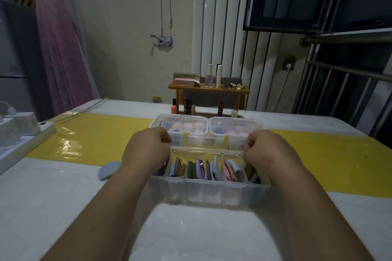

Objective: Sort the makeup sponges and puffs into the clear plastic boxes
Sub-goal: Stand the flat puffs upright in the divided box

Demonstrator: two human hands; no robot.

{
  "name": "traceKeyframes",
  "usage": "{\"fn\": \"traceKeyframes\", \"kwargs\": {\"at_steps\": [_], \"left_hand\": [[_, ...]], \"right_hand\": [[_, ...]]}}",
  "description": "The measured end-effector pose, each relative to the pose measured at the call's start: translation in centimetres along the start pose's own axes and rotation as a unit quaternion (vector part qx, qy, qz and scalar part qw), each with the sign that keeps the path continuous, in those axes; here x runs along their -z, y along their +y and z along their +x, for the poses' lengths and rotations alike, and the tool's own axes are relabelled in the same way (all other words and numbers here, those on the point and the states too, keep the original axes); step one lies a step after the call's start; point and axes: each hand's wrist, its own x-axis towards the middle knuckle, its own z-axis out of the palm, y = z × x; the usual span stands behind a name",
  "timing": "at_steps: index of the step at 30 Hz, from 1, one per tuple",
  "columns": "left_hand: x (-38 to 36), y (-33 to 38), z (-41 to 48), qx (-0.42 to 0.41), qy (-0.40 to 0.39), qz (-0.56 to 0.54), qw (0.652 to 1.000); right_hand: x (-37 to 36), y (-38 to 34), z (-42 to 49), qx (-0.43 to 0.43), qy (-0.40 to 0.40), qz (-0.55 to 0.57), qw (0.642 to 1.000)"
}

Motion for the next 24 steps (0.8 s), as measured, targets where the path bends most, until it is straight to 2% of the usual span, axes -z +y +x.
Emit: {"fn": "traceKeyframes", "kwargs": {"at_steps": [5, 11, 15, 19, 24], "left_hand": [[0.2, 0.0, -0.1, 0.005, 0.001, -0.019, 1.000], [0.3, 0.0, -0.2, 0.007, 0.018, -0.046, 0.999], [0.3, 0.0, -0.1, 0.004, 0.020, -0.043, 0.999], [0.6, -0.2, 0.3, 0.006, 0.013, -0.045, 0.999], [1.4, -1.3, 0.3, 0.013, 0.004, -0.097, 0.995]], "right_hand": [[-0.2, -0.6, -0.5, 0.048, 0.069, 0.074, 0.994], [-2.1, -2.0, -1.0, 0.131, 0.019, 0.115, 0.985], [-2.5, -2.5, -1.2, 0.178, 0.009, 0.085, 0.980], [-2.7, -2.6, -1.2, 0.189, -0.006, 0.066, 0.980], [-2.8, -2.7, -1.2, 0.191, 0.004, 0.056, 0.980]]}}
